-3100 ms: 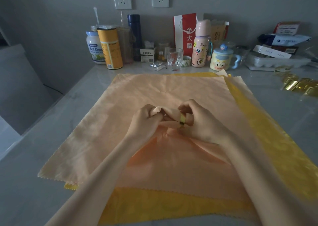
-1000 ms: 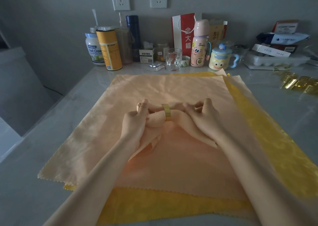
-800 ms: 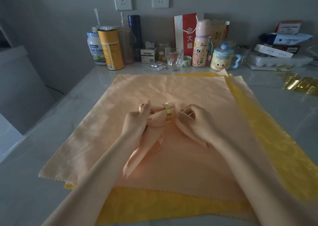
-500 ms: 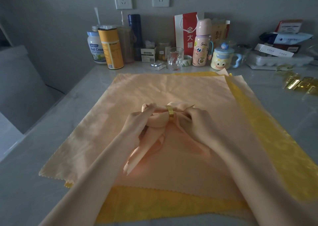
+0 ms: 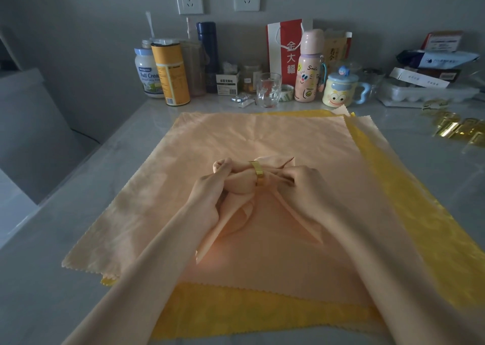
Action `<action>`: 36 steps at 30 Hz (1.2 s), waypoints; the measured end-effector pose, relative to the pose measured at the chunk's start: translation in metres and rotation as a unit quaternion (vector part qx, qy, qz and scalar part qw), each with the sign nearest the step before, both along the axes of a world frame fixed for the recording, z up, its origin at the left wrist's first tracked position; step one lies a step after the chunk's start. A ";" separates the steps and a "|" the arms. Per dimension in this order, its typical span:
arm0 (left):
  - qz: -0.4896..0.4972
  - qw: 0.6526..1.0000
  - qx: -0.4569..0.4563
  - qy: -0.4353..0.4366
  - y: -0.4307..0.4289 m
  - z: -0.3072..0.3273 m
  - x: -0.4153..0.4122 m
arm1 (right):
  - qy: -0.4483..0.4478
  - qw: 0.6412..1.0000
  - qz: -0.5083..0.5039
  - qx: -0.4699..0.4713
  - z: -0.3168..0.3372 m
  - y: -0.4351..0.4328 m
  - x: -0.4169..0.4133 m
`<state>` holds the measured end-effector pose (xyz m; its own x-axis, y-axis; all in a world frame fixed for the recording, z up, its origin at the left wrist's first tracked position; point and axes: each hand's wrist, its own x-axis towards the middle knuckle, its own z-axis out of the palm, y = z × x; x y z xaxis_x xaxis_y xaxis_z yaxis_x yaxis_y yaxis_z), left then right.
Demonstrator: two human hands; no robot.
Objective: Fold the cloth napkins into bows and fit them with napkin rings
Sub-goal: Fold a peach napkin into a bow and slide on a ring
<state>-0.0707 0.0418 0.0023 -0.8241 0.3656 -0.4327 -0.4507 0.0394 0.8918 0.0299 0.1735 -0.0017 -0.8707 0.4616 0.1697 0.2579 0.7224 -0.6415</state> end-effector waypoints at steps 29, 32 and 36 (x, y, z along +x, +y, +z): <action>-0.101 0.984 0.073 0.125 0.006 -0.004 0.012 | -0.019 1.000 -0.008 -0.004 -0.003 -0.010 -0.004; -0.098 0.985 0.113 0.089 0.003 -0.002 0.007 | -0.051 0.998 0.009 0.034 0.002 -0.015 -0.003; -0.117 0.981 0.125 0.089 0.002 -0.001 0.006 | -0.056 0.996 0.010 0.075 -0.002 -0.020 -0.002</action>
<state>-0.0643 0.0442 0.0014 -0.7589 0.6307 -0.1620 -0.2916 -0.1068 0.9506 0.0279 0.1540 -0.0039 -0.8971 0.4199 0.1372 0.3053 0.8138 -0.4944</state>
